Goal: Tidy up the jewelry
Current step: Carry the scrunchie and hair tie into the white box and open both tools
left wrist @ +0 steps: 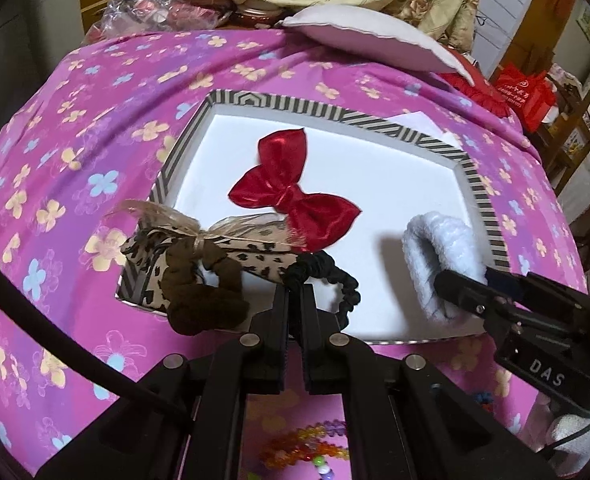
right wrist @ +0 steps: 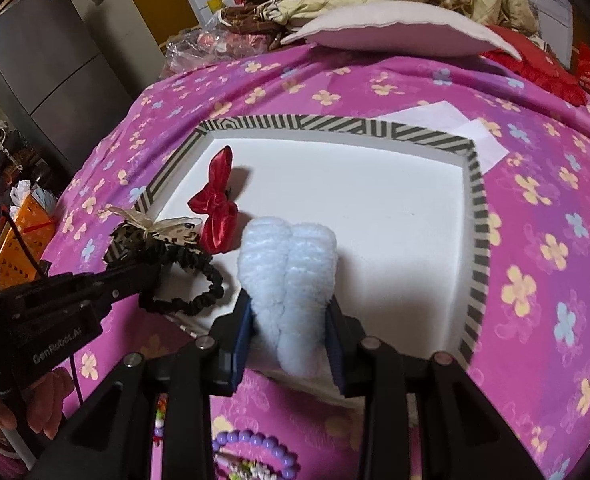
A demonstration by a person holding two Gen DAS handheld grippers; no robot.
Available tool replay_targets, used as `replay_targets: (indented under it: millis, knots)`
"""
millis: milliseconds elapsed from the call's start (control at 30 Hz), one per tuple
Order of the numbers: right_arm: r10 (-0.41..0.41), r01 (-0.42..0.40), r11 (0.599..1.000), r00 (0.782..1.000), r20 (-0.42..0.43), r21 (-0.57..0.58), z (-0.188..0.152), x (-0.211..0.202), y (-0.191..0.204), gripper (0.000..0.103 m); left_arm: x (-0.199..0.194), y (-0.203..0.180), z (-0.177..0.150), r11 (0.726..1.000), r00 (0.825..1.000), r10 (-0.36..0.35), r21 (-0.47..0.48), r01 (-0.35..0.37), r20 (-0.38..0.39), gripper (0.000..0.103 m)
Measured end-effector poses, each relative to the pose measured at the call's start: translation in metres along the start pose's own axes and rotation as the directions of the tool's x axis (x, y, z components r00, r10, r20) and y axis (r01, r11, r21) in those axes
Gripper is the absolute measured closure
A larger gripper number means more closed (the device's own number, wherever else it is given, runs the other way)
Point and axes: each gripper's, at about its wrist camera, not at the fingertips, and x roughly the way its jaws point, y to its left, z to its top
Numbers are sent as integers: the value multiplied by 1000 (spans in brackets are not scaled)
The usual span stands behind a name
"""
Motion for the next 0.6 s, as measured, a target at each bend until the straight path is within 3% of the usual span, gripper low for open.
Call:
replay_targets:
  millis: [600]
  knots:
    - [-9,9,1000,998,-54,0,14,45,1,68,20,10,4,1000,1000,10,-17,-11,-30,92]
